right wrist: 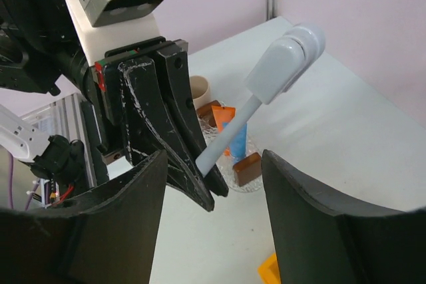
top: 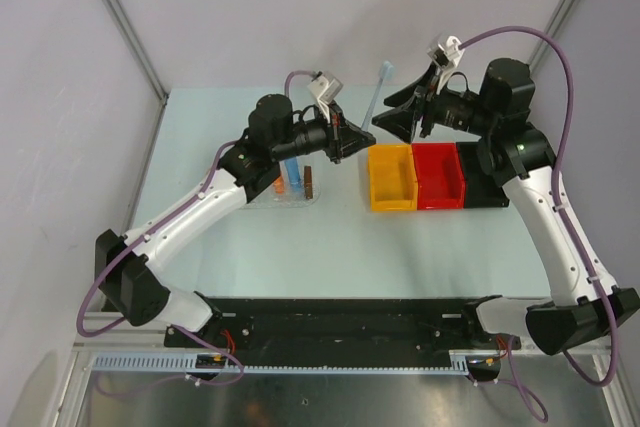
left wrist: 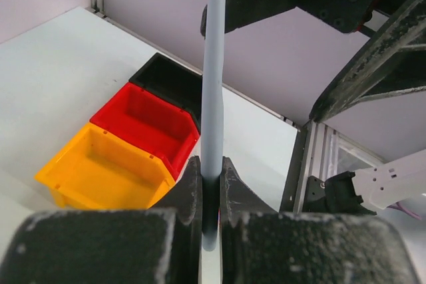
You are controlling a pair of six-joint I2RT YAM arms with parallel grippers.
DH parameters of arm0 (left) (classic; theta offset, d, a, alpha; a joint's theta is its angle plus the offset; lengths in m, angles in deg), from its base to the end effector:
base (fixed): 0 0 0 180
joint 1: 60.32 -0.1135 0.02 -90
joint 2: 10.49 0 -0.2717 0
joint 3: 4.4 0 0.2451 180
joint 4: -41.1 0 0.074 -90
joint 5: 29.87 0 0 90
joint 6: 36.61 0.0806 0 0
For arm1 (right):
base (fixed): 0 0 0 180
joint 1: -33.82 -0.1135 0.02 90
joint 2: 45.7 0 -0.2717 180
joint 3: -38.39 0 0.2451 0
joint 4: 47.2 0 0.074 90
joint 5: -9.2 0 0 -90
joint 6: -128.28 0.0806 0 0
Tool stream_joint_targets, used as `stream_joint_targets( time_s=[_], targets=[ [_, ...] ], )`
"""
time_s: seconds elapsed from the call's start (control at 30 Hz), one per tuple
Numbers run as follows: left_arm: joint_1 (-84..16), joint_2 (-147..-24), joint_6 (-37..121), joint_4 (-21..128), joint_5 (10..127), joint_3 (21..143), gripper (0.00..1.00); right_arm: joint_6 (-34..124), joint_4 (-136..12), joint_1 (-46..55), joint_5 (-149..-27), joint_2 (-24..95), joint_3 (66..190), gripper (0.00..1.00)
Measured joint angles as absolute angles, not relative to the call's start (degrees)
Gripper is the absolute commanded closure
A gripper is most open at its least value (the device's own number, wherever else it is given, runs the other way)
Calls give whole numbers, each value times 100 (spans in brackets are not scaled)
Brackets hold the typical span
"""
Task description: Prepare toiletry sets of a toothbrush and toothpaste on the tray
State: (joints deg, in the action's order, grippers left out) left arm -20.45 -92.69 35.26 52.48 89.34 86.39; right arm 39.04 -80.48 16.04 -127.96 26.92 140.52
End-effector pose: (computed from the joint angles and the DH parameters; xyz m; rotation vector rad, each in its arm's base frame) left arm 0.2585 -0.2672 0.4123 0.7341 1.5882 -1.1712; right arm 0.2492 0.1420 0.4851 -0.8666 1.4574 0.9129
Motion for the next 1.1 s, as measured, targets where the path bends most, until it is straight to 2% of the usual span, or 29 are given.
stream_joint_targets(
  time_s=[0.53,0.9,1.1],
  targets=[
    [-2049,-9269,3157,5102,9087,8639,100,4325,-7568,1449,-12567,2869,13910,44],
    [-2049,-9269,3089,5017,9185,8639,100,4474,-7369,1399,-12643,2900,13776,54],
    [-2049,-9269,3093,5012,9185,8639,100,4601,-7253,1379,-12748,2937,13770,63]
  ],
)
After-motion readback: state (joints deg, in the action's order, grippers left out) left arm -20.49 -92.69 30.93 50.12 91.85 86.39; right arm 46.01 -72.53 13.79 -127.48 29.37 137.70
